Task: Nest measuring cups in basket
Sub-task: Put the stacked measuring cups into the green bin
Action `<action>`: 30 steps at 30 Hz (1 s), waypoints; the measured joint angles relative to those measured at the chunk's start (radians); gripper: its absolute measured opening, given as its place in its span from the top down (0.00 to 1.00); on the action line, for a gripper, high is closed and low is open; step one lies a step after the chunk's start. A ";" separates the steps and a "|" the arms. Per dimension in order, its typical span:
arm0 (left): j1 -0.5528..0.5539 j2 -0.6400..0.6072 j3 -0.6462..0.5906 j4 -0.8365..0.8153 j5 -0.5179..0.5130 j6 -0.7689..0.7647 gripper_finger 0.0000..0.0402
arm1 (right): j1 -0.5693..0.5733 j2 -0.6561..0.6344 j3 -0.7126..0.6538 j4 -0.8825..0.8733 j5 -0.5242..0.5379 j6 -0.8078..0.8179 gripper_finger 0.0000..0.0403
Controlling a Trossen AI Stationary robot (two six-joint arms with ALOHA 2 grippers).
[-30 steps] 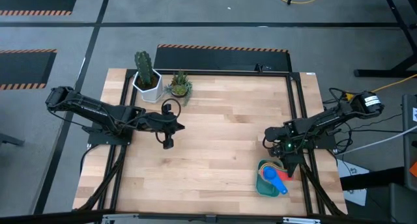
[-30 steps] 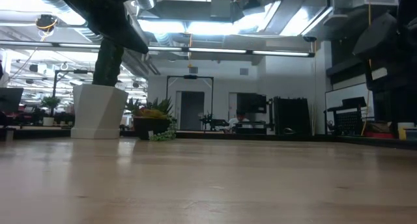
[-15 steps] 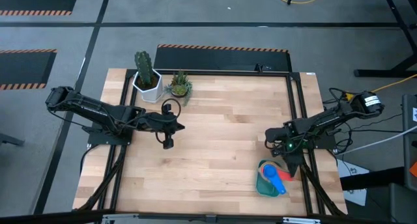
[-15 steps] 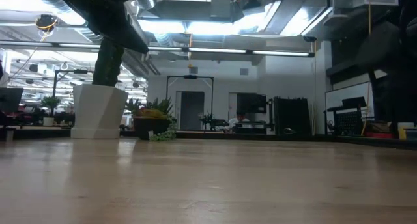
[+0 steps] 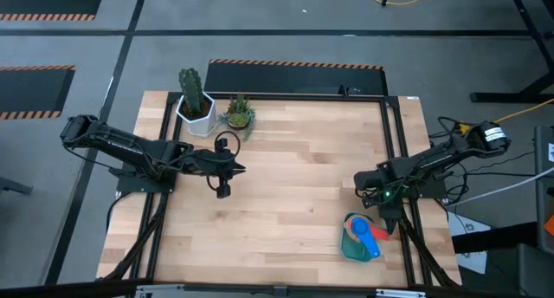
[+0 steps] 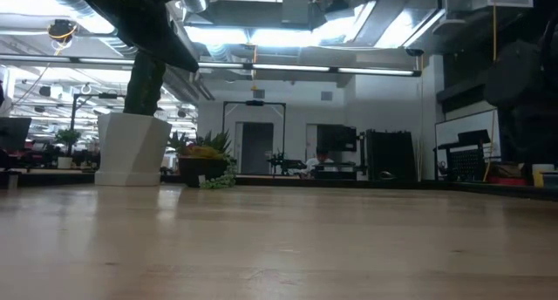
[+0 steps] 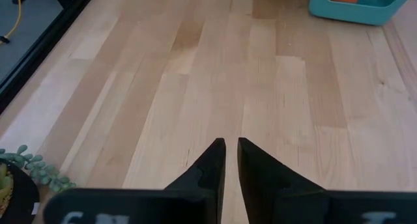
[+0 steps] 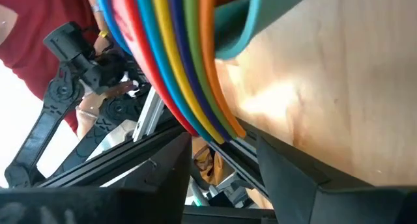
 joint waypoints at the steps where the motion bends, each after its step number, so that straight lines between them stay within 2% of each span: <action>1: 0.000 0.000 0.000 0.000 0.000 0.000 0.91 | 0.000 -0.004 0.000 -0.004 0.011 0.001 0.56; 8: 0.000 0.000 0.000 0.000 0.000 0.000 0.93 | 0.000 -0.078 0.000 -0.059 0.033 0.015 0.56; 16: 0.000 0.000 0.000 0.000 0.000 0.000 0.96 | 0.000 -0.224 0.003 -0.105 0.036 0.141 0.56; 20: 0.000 0.000 0.000 0.000 0.000 0.000 0.98 | 0.000 -0.297 0.074 -0.198 0.069 0.165 0.56; 25: 0.000 0.000 0.000 0.000 0.000 0.000 0.99 | 0.000 -0.363 0.224 -0.416 0.198 0.159 0.56; 30: 0.000 0.000 0.000 0.000 0.000 0.000 1.00 | 0.000 -0.396 0.366 -0.560 0.427 0.165 0.56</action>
